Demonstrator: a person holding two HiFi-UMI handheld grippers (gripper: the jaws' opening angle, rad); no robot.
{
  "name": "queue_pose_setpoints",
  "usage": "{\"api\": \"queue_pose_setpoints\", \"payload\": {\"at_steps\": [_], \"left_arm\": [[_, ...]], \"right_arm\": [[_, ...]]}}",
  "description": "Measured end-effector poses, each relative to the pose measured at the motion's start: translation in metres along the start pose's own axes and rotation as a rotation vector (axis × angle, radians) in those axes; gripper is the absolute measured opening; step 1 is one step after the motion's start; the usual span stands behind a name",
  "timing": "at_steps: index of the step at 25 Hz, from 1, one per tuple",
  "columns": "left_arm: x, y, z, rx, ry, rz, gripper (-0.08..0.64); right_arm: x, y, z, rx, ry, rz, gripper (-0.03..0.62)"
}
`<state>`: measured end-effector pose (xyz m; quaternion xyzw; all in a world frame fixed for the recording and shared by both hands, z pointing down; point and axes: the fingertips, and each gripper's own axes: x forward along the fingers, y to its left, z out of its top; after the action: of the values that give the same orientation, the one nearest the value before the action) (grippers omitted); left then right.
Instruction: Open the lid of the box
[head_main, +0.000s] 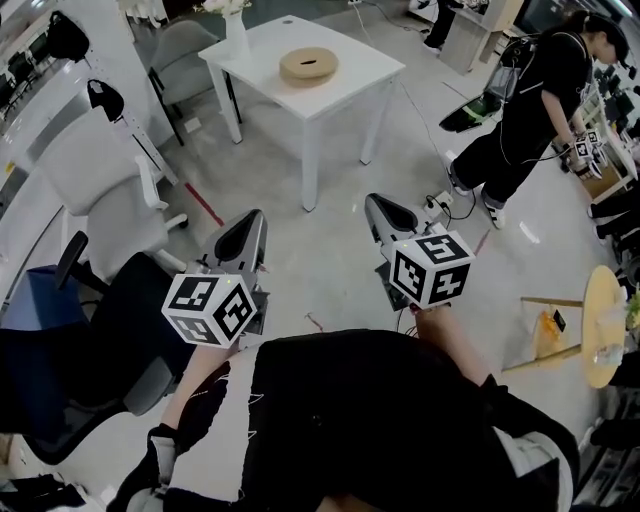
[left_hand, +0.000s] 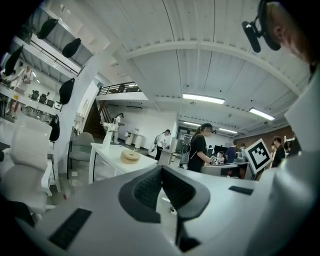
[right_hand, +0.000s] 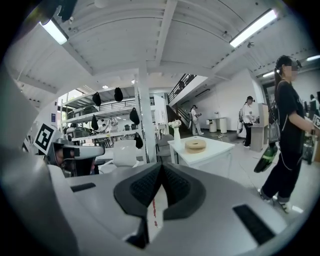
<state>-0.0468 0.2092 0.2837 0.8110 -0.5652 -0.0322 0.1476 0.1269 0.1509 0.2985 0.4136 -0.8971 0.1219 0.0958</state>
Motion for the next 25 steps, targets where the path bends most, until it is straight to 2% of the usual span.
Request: {"api": "queue_pose_setpoints", "payload": {"at_steps": [8, 13, 18, 25], "left_arm": [[0.005, 0.023, -0.027, -0.083, 0.056, -0.026, 0.011], [0.016, 0.039, -0.036, -0.118, 0.069, -0.013, 0.011], [0.043, 0.060, -0.037, -0.140, 0.092, -0.001, 0.011], [0.090, 0.087, -0.022, -0.137, 0.094, 0.011, 0.011]], "right_arm": [[0.030, 0.020, -0.029, -0.010, 0.102, 0.030, 0.005], [0.052, 0.020, -0.043, -0.002, 0.135, 0.044, 0.005], [0.084, 0.008, -0.047, 0.017, 0.164, 0.051, 0.005], [0.134, -0.024, -0.031, 0.039, 0.173, 0.054, 0.005]]}}
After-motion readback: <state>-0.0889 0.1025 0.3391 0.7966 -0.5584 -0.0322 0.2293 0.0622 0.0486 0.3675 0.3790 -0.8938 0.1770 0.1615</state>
